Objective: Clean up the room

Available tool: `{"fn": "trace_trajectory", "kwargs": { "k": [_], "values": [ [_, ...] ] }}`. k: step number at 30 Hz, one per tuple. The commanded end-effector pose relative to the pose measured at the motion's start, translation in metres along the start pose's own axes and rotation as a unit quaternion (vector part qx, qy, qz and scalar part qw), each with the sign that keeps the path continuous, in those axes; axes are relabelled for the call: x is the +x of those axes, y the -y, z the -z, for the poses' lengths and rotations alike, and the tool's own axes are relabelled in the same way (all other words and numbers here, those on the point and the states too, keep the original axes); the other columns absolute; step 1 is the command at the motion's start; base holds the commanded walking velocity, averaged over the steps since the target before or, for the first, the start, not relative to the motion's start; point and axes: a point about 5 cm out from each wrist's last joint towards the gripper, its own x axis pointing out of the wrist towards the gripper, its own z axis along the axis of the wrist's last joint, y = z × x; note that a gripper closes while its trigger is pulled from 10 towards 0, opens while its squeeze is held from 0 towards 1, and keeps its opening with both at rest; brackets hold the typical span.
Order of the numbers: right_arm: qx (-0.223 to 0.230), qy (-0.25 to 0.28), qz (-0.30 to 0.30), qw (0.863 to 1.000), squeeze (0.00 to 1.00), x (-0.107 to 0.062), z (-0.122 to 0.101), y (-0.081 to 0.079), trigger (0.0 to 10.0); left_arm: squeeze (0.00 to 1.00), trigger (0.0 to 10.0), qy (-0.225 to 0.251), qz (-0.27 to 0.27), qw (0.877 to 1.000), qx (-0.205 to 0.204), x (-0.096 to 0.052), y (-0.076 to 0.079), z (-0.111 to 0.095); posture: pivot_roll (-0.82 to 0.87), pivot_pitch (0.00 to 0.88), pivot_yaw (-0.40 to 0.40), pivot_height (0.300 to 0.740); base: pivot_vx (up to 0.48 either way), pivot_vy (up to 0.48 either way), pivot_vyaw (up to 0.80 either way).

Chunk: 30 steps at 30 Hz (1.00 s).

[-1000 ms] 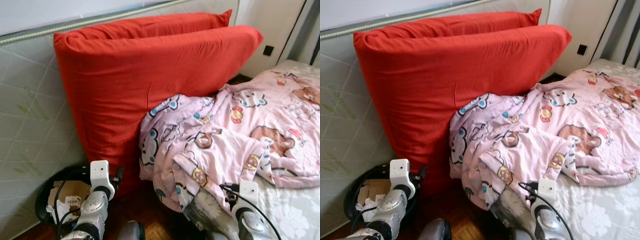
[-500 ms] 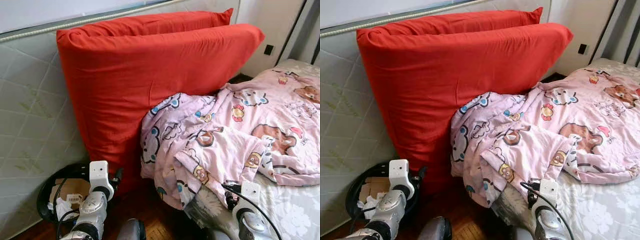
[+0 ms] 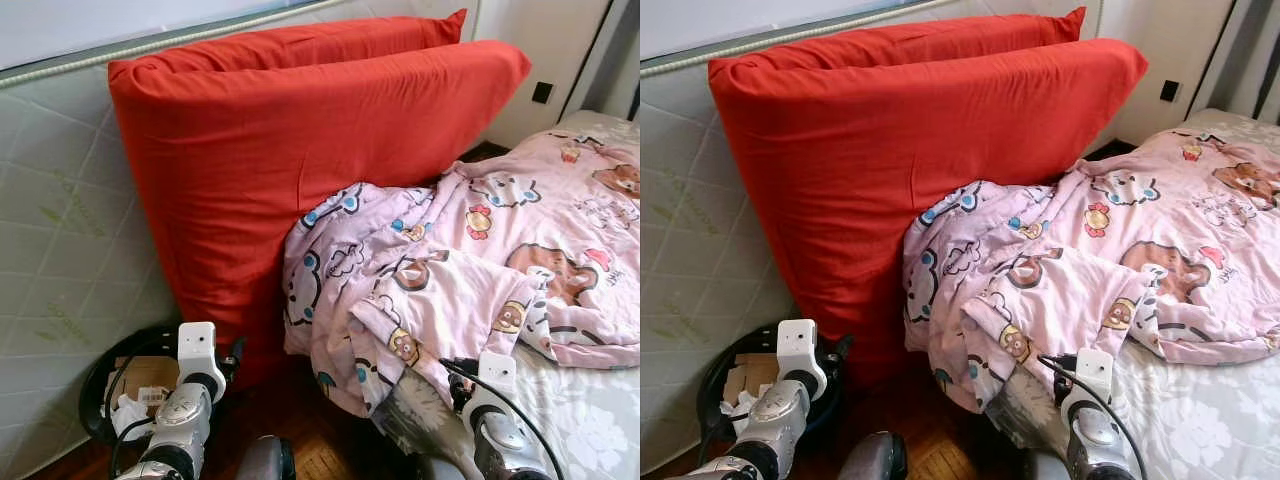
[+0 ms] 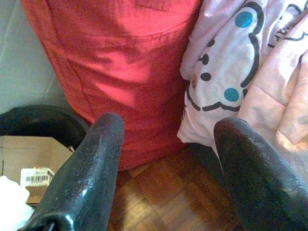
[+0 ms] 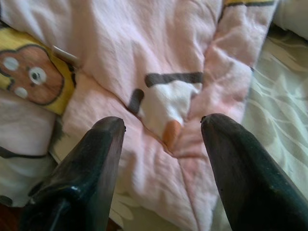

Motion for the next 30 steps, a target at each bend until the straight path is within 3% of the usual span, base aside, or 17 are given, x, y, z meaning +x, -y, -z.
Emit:
{"fn": "trace_trajectory", "kwargs": {
  "k": [1, 15, 18, 25, 30],
  "values": [
    [-0.005, 0.000, -0.003, 1.000, 0.00, 0.001, -0.004, -0.002, 10.0, 0.00, 10.0, 0.010, -0.001, 1.000, 0.006, 0.000, -0.004, -0.004, 0.06, 0.000, 0.083, 0.603, 0.000, 0.000, 0.00],
    [0.021, -0.011, 0.035, 0.999, 0.00, 0.000, 0.002, 0.009, 10.0, 0.00, 10.0, 0.050, 0.021, 0.998, 0.016, -0.008, 0.002, -0.002, 0.07, 0.076, 0.096, 0.603, 0.000, 0.000, 0.00],
    [0.109, -0.018, 0.038, 0.993, 0.00, -0.001, 0.005, 0.012, 10.0, 0.00, 10.0, 0.054, 0.024, 0.998, 0.022, -0.013, 0.001, 0.003, 0.08, 0.100, 0.098, 0.603, 0.000, 0.000, 0.00],
    [0.128, -0.010, 0.043, 0.991, 0.00, 0.000, 0.001, 0.012, 10.0, 0.00, 10.0, 0.057, 0.024, 0.998, 0.029, -0.021, -0.002, 0.009, 0.10, 0.134, 0.105, 0.603, 0.000, 0.000, 0.00],
    [0.118, -0.014, 0.035, 0.992, 0.00, 0.000, 0.002, 0.008, 10.0, 0.00, 10.0, 0.059, 0.032, 0.997, 0.040, -0.026, -0.002, 0.011, 0.10, 0.150, 0.109, 0.603, 0.000, 0.000, 0.00]
  ]
}}
